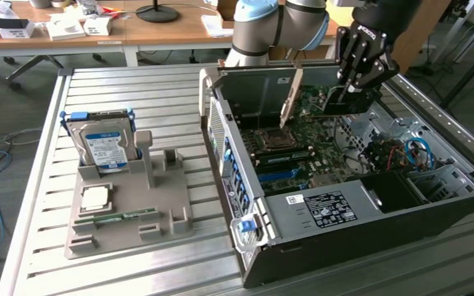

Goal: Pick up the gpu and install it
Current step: 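Insert the gpu into the slot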

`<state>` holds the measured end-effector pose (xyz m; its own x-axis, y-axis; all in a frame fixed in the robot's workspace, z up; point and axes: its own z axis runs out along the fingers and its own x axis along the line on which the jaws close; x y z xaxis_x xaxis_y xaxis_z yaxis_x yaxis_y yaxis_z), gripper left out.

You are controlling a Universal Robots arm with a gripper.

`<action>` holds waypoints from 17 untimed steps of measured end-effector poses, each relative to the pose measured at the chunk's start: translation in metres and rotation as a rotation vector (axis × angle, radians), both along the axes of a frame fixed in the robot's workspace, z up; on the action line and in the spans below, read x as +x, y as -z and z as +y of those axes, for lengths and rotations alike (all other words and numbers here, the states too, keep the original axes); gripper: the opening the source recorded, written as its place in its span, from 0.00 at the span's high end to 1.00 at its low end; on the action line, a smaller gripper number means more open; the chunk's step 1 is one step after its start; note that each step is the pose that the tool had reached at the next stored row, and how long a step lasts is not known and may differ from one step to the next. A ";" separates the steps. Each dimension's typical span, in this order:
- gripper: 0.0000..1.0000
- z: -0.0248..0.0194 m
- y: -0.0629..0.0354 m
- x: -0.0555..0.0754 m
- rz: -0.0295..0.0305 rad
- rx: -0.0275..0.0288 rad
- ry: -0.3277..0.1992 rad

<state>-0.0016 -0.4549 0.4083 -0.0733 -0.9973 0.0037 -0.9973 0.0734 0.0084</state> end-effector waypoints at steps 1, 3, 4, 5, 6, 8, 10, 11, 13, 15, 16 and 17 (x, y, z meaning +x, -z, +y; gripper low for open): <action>0.74 0.0001 0.0001 0.000 -0.0106 0.0000 0.000; 0.74 0.0001 0.0006 -0.001 -0.0176 -0.0002 -0.001; 0.74 0.0001 0.0010 -0.002 -0.0176 -0.0003 -0.001; 0.74 0.0001 0.0017 -0.002 -0.0177 -0.0003 -0.001; 0.74 0.0001 0.0023 -0.003 -0.0177 -0.0002 -0.001; 0.74 0.0001 0.0038 -0.004 -0.0177 -0.0002 -0.001; 0.74 0.0001 0.0059 -0.004 -0.0178 -0.0001 -0.001; 0.74 0.0001 0.0071 -0.004 -0.0177 -0.0001 -0.001; 0.74 0.0001 0.0095 -0.005 -0.0177 -0.0002 0.000; 0.74 0.0001 0.0118 -0.005 -0.0177 -0.0001 -0.001; 0.74 0.0002 0.0125 -0.005 -0.0177 -0.0002 -0.001; 0.74 0.0002 0.0130 -0.005 -0.0177 -0.0003 -0.001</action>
